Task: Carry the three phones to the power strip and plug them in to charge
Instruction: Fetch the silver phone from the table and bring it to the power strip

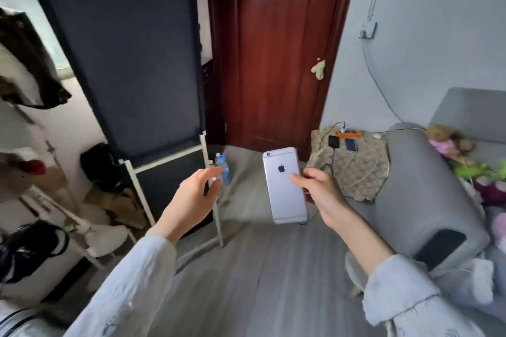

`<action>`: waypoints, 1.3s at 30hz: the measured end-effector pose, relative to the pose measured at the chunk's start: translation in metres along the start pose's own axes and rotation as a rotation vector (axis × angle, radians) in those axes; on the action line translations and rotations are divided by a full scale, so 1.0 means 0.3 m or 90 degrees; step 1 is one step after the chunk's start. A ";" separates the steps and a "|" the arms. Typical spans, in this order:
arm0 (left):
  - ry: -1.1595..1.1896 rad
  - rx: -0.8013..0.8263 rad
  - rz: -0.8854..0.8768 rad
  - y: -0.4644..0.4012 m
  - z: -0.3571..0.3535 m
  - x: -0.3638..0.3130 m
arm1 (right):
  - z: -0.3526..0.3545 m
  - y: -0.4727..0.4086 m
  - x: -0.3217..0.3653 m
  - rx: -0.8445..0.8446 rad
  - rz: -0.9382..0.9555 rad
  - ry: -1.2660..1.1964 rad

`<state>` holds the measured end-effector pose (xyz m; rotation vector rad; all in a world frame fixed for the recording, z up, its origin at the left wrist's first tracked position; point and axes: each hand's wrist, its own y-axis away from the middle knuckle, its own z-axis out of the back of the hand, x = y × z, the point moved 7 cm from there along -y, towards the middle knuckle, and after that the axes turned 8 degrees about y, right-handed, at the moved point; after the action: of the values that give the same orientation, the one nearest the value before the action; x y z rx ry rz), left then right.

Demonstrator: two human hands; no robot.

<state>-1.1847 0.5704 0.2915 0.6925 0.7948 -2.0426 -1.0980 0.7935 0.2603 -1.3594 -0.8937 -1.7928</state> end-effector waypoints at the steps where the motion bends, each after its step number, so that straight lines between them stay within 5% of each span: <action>1: 0.008 0.021 -0.016 -0.069 -0.064 -0.015 | 0.048 -0.050 -0.015 -0.022 -0.007 -0.004; 18: 0.058 0.236 -0.076 -1.117 -1.097 -0.196 | 0.891 -1.068 -0.218 -0.218 -0.118 -0.018; 39: 0.107 0.418 -0.010 -2.273 -2.128 -0.193 | 1.522 -2.259 -0.499 -0.300 -0.299 -0.023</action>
<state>-1.6057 1.3869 0.1129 1.2308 0.1947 -2.2874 -1.4241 1.5477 0.1369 -1.5590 -0.8962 -2.4639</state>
